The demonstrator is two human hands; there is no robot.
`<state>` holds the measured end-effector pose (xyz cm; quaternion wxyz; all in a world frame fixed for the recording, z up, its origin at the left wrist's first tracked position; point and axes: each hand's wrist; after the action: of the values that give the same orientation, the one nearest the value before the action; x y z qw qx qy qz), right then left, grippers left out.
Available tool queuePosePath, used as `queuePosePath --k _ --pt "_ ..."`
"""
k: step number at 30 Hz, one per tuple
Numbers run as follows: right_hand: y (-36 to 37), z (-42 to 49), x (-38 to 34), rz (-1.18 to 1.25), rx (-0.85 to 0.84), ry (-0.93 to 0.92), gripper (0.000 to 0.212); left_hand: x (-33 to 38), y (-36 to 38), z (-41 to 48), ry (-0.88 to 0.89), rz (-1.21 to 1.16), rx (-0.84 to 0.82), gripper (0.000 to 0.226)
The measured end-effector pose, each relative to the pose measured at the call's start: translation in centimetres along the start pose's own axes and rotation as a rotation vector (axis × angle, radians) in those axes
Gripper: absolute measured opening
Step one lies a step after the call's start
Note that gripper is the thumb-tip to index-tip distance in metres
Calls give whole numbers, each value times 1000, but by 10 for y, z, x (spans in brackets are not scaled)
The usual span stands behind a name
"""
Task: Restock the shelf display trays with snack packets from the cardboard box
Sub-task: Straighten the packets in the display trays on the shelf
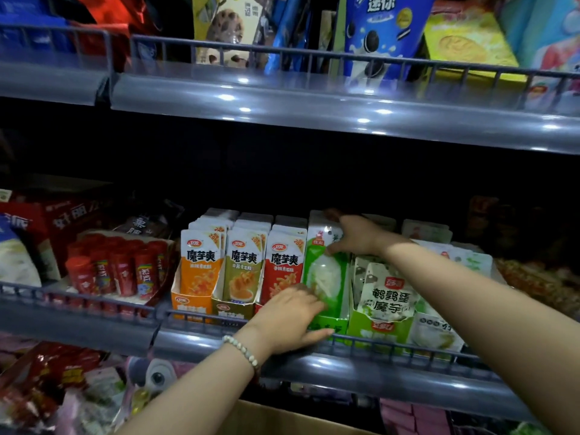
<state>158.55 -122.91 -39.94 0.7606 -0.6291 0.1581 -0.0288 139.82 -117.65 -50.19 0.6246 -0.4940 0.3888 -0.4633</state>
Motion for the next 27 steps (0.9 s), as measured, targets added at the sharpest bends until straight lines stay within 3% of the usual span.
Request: queuePosePath --k 4,9,13,17,20,22,24,27 --pt "4 2 2 -20 -78 -23 68 6 0 20 11 207 -31 74" --pt "10 4 6 -16 -12 -91 70 8 8 33 38 200 12 111" --pt "10 0 5 58 20 -115 67 10 11 29 30 189 22 93" --pt "-19 -20 -4 194 2 -72 60 17 8 22 -19 139 8 89" --pt "-47 -54 -9 356 167 -35 48 28 4 16 -118 -15 -40 81" --pt "-51 -84 -7 388 142 6 45 39 -1 13 -192 -194 -30 84" --pt "-43 -110 -1 297 52 67 57 51 -10 13 -243 -405 -16 87" --pt "-33 -126 11 184 -15 88 84 68 -22 19 -217 -713 -22 74"
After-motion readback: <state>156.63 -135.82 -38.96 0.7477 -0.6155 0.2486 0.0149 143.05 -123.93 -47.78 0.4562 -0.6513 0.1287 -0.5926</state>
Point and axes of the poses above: each hand's wrist, its own z-axis towards the middle knuckle, its own y-axis out of the palm, x = y × z, and after that the axes turned 13 degrees about -y, right-handed
